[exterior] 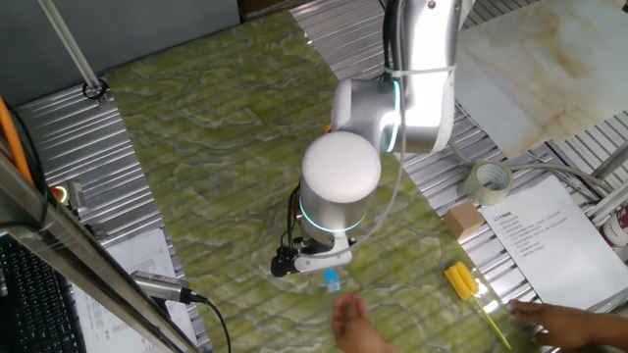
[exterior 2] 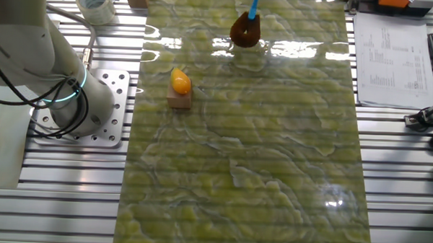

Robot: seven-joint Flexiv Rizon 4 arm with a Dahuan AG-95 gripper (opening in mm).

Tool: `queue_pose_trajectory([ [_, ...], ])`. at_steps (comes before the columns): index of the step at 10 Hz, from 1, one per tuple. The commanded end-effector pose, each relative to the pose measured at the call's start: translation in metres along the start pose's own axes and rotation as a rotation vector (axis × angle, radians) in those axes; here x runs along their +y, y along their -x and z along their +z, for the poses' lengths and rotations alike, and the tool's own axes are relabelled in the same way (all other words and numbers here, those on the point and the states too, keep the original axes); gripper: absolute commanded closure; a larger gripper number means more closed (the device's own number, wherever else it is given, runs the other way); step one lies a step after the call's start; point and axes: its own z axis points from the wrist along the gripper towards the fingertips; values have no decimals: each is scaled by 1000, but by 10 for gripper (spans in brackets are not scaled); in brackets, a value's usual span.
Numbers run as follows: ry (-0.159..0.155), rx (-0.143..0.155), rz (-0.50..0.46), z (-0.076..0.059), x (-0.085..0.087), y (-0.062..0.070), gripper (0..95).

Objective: Scrub the table with a brush

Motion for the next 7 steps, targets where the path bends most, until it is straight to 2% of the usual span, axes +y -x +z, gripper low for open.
queue_pose_trajectory([
  [1,-4,-16,59,9,-1,2,950],
  [7,-24,-42,113,33,1,6,950],
])
